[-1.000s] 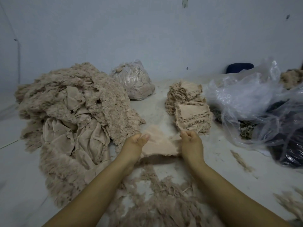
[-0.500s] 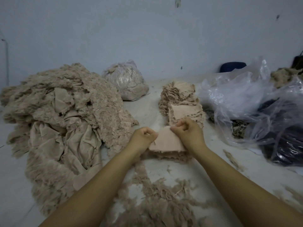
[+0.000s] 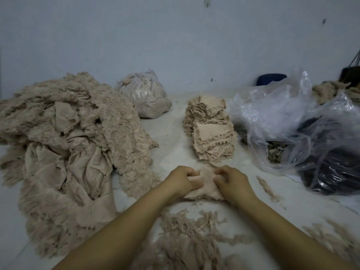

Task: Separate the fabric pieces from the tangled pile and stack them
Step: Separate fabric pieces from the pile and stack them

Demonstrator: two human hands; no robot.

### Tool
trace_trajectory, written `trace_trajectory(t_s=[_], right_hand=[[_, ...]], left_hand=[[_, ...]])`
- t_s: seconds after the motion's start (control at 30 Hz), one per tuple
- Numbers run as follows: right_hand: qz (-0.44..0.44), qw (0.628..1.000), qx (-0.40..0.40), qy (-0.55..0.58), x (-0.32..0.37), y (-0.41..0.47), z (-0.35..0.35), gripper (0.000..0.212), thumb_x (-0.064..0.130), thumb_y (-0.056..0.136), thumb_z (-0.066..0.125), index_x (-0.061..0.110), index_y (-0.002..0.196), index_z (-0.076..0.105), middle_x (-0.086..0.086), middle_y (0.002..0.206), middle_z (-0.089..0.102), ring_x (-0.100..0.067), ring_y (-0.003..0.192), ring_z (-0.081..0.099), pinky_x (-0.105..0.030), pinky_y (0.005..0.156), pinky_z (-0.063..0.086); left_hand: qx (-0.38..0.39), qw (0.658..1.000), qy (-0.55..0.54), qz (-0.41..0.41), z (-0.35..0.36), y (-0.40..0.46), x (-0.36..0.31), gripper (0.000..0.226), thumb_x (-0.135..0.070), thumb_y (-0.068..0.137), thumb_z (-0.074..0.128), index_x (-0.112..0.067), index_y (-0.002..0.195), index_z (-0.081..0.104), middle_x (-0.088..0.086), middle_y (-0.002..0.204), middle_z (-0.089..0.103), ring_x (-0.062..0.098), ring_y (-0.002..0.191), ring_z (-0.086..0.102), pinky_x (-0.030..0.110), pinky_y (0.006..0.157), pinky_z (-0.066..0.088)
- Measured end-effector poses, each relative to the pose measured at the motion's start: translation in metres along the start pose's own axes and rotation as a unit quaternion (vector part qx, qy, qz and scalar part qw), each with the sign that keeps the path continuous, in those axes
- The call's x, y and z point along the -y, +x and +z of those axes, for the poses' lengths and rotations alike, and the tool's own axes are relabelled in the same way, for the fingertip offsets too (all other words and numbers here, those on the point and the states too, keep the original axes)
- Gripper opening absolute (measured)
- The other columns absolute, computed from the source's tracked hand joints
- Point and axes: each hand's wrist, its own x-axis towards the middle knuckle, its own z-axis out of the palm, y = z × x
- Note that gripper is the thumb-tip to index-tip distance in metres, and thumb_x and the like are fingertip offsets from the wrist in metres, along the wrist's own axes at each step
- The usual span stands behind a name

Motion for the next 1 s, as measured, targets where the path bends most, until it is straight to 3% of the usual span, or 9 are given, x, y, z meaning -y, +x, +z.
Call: trace_trajectory(t_s=[0.13, 0.23, 0.33, 0.5, 0.6, 0.7, 0.8, 0.93, 1.0], right_hand=[[0.041, 0.996, -0.067, 0.047, -0.021, 0.016, -0.023, 0.027, 0.017, 0.092, 0.058, 0.011, 0.118, 0.063, -0.010, 0.121, 0.064, -0.025, 0.111, 0.058, -0.021, 0.086, 0.036], [0.062, 0.984, -0.112, 0.122, -0.028, 0.024, -0.037, 0.036, 0.021, 0.097, 0.051, 0.010, 0.131, 0.053, -0.015, 0.131, 0.054, -0.024, 0.109, 0.055, -0.031, 0.097, 0.039], [0.050, 0.985, -0.155, 0.064, -0.043, 0.019, -0.041, 0.036, 0.015, 0.099, 0.042, 0.004, 0.132, 0.051, -0.021, 0.134, 0.048, -0.029, 0.117, 0.050, -0.033, 0.101, 0.036], [0.035, 0.994, -0.097, 0.032, -0.051, -0.024, -0.040, 0.035, 0.011, 0.099, 0.041, 0.004, 0.132, 0.051, -0.018, 0.132, 0.052, -0.029, 0.124, 0.045, -0.030, 0.101, 0.035], [-0.057, 0.996, -0.037, 0.060, -0.033, -0.073, -0.024, 0.017, 0.020, 0.098, 0.048, 0.023, 0.109, 0.060, 0.006, 0.107, 0.059, -0.003, 0.098, 0.054, -0.005, 0.078, 0.035], [-0.140, 0.985, 0.045, 0.090, -0.001, -0.083, -0.004, 0.021, 0.026, 0.099, 0.049, 0.023, 0.112, 0.064, 0.013, 0.109, 0.060, 0.008, 0.094, 0.051, 0.003, 0.080, 0.030], [-0.161, 0.970, 0.147, 0.104, 0.036, -0.063, 0.015, 0.035, 0.030, 0.102, 0.043, 0.018, 0.132, 0.056, 0.004, 0.134, 0.055, -0.008, 0.121, 0.048, -0.007, 0.095, 0.029], [-0.223, 0.919, 0.293, 0.141, 0.058, -0.062, 0.035, 0.029, 0.031, 0.096, 0.055, 0.025, 0.124, 0.064, 0.015, 0.124, 0.059, 0.002, 0.116, 0.053, -0.015, 0.098, 0.040], [-0.291, 0.902, 0.302, 0.107, 0.051, -0.070, 0.037, 0.017, 0.021, 0.090, 0.066, 0.017, 0.104, 0.074, 0.014, 0.107, 0.064, -0.003, 0.106, 0.057, -0.022, 0.094, 0.046]], left_hand=[[-0.032, 0.992, -0.120, -0.013, 0.026, 0.018, -0.028, 0.038, -0.030, 0.084, 0.070, -0.018, 0.118, 0.061, 0.000, 0.114, 0.061, 0.010, 0.091, 0.059, 0.014, 0.070, 0.047], [-0.022, 0.977, -0.207, -0.050, 0.029, 0.024, -0.033, 0.055, -0.035, 0.087, 0.065, -0.016, 0.135, 0.045, 0.004, 0.130, 0.054, 0.020, 0.113, 0.057, 0.033, 0.100, 0.045], [0.013, 0.954, -0.289, -0.081, 0.008, 0.015, -0.022, 0.062, -0.030, 0.089, 0.064, -0.011, 0.141, 0.036, 0.010, 0.133, 0.052, 0.023, 0.115, 0.057, 0.040, 0.105, 0.042], [0.054, 0.997, -0.046, -0.004, -0.057, -0.030, 0.003, 0.034, -0.022, 0.089, 0.064, -0.016, 0.121, 0.055, 0.002, 0.117, 0.060, 0.008, 0.098, 0.061, 0.020, 0.087, 0.050], [0.107, 0.991, 0.046, 0.067, -0.090, -0.067, 0.019, 0.010, -0.017, 0.087, 0.066, -0.017, 0.097, 0.069, 0.001, 0.096, 0.071, 0.003, 0.081, 0.066, 0.016, 0.074, 0.051], [0.109, 0.977, 0.161, 0.089, -0.113, -0.101, 0.036, 0.023, -0.047, 0.081, 0.066, -0.029, 0.097, 0.070, -0.013, 0.099, 0.068, -0.001, 0.093, 0.062, 0.018, 0.084, 0.049], [0.117, 0.934, 0.315, 0.122, -0.130, -0.124, 0.054, 0.066, -0.079, 0.072, 0.047, -0.029, 0.111, 0.064, -0.014, 0.113, 0.057, -0.002, 0.105, 0.053, 0.019, 0.092, 0.043], [0.063, 0.916, 0.364, 0.158, -0.132, -0.145, 0.089, 0.049, -0.050, 0.086, 0.047, -0.015, 0.116, 0.061, -0.004, 0.122, 0.048, 0.010, 0.114, 0.044, 0.027, 0.102, 0.035], [-0.017, 0.923, 0.329, 0.200, -0.118, -0.148, 0.098, 0.043, -0.037, 0.093, 0.037, -0.004, 0.101, 0.064, 0.007, 0.104, 0.054, 0.019, 0.095, 0.049, 0.038, 0.086, 0.042]])
